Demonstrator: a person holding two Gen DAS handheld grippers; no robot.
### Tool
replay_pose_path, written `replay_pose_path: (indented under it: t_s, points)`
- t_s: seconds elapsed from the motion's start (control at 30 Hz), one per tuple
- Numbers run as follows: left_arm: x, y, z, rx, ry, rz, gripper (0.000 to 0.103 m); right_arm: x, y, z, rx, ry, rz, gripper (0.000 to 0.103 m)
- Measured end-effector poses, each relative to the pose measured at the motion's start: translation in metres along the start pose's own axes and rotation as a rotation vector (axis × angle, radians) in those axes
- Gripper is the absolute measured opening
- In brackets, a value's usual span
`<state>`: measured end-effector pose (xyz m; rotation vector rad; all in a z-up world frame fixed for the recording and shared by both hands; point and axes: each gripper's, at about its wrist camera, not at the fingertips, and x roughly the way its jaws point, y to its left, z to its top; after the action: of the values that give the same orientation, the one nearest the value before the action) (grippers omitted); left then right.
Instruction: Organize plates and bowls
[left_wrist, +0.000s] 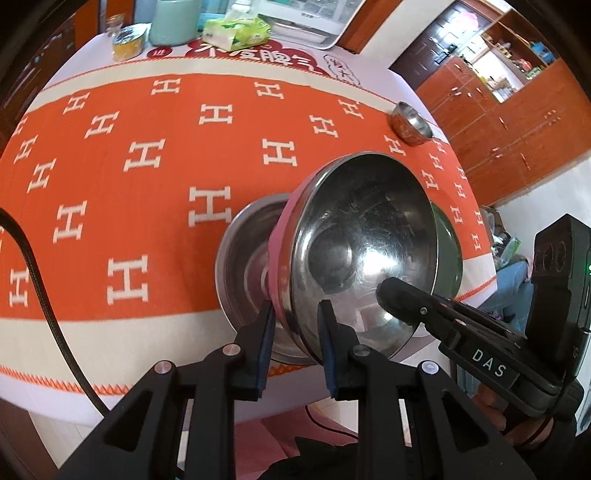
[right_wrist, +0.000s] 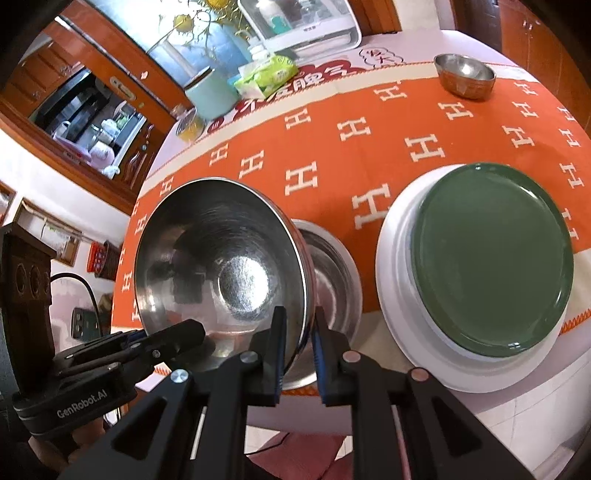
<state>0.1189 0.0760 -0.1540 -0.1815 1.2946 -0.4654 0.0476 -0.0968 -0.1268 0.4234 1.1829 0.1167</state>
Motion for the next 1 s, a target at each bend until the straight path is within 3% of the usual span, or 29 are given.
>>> replay_pose_path:
  t_s: [0.6, 1.0]
  points:
    - [0.016, -0.008, -0.021, -0.190, -0.046, 0.144, 0.021, 0.023, -0.023, 0.003, -0.106, 0.127, 0.104, 0.022]
    - [0.017, -0.002, -0.011, -0.164, -0.042, 0.133, 0.022, 0.025, -0.020, 0.017, -0.076, 0.112, 0.104, 0.033]
